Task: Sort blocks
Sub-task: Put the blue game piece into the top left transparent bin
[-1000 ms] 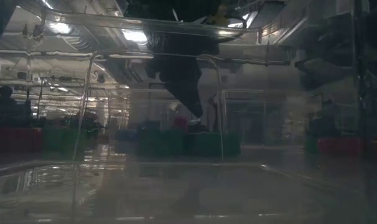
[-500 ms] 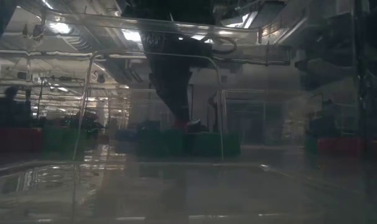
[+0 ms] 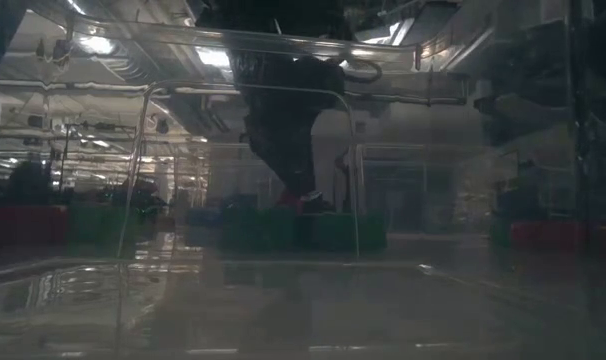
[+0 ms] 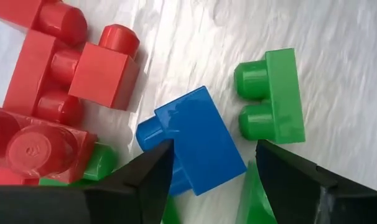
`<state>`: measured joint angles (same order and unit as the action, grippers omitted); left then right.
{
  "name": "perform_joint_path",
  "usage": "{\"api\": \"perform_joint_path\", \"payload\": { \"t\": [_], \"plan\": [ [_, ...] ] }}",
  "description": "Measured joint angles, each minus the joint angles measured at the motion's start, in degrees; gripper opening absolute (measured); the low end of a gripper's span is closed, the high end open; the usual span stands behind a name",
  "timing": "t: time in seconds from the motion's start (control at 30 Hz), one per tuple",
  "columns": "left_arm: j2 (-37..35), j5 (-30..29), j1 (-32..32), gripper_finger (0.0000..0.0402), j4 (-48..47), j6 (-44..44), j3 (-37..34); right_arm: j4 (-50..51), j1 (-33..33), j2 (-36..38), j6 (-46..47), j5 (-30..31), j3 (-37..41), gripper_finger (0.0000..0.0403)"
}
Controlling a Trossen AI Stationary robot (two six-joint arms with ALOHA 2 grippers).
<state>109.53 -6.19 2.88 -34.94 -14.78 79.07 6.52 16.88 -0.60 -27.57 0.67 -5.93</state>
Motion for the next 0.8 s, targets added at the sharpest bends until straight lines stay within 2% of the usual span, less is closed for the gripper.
{"api": "perform_joint_path", "payload": {
  "t": [0.4, 0.6, 0.8],
  "plan": [
    [5.26, -2.18, 0.55, 0.0207, 3.32, 3.97, 0.3, -0.26, 0.0, -0.02, 0.02, -0.2, 0.0, 0.0186],
    [6.46, -1.64, -0.02, 0.0203, 13.36, 10.88, 0.02, -0.24, 0.0, -0.04, 0.02, -0.2, 0.0, 0.0186],
    [7.68, -1.31, -1.73, 0.0202, 19.4, 14.36, -0.01, -0.13, 0.0, -0.71, 0.02, -0.75, 0.0, 0.0186]
  ]
}}
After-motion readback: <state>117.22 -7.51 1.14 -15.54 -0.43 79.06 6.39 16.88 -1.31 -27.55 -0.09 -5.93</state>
